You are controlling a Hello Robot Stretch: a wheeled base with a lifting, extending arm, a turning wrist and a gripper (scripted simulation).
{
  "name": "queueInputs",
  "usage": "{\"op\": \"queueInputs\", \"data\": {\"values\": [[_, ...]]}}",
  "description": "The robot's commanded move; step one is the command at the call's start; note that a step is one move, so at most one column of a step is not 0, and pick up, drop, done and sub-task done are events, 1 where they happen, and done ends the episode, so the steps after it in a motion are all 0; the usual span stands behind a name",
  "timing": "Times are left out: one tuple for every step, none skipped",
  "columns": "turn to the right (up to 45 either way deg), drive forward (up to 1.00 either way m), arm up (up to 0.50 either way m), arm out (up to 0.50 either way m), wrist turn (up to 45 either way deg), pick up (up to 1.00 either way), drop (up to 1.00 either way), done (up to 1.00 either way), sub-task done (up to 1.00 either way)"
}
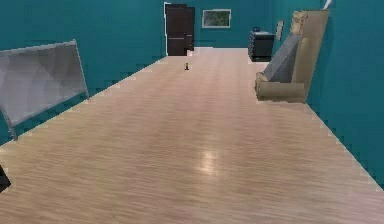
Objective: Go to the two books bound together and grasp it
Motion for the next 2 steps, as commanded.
{"op": "queueInputs", "data": {"values": [[0.0, 0.0, 0.0, 0.0, 45.0, 0.0, 0.0, 0.0, 0.0], [0.0, 0.0, 0.0, 0.0, 45.0, 0.0, 0.0, 0.0, 0.0]]}}
